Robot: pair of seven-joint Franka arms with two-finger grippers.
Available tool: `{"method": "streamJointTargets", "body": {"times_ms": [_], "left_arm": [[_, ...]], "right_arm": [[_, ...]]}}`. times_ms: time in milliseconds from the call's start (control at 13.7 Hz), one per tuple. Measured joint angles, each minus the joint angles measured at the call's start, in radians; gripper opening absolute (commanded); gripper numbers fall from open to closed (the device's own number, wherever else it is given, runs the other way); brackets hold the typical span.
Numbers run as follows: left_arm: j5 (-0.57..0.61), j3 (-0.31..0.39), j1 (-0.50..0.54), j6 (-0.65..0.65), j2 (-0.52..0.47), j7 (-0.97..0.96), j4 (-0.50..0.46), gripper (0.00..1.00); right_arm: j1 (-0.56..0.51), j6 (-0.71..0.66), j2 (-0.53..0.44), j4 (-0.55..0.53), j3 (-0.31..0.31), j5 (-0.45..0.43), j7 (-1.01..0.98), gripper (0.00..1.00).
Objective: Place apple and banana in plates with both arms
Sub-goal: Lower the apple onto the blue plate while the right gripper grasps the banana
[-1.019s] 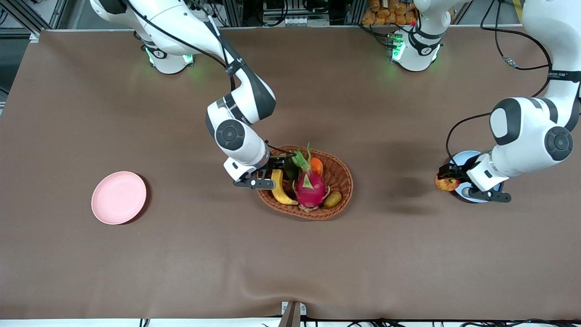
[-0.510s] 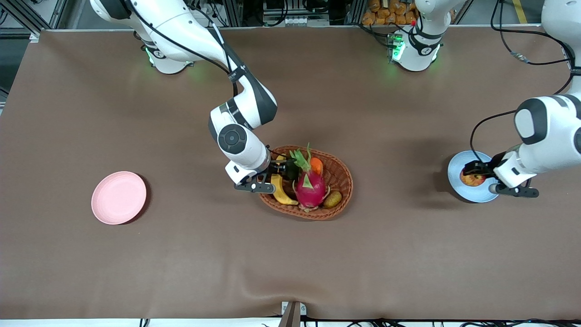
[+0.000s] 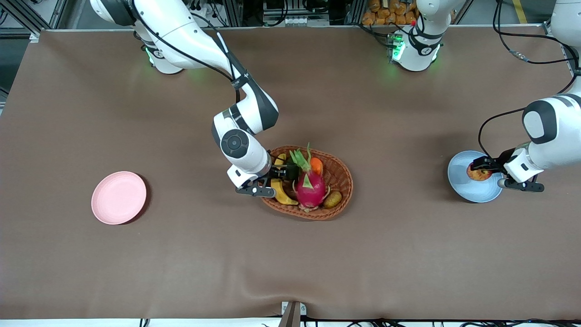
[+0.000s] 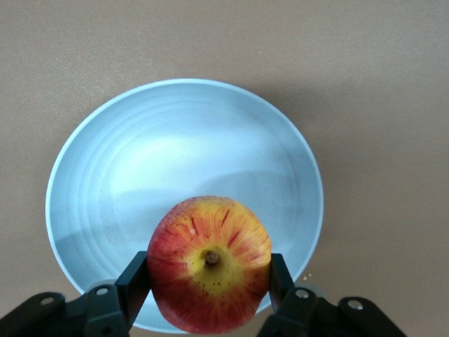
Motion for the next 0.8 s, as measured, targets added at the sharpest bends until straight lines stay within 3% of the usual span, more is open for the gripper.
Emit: {"method": "streamJointTargets", "body": {"times_ms": [510,801], "left_arm": [[0.000,0.000,0.010,0.028,0.024,0.009,-0.001,0.58],[0.000,0.000,0.027,0.041,0.038,0.025,-0.002,0.72]], "right_arm": [[0.004,0.052,0.028,0.000,0.001,0.000,0.001,0.49],[0.004,0.050,0.027,0.012,0.001,0.000,-0.001,0.11]]}}
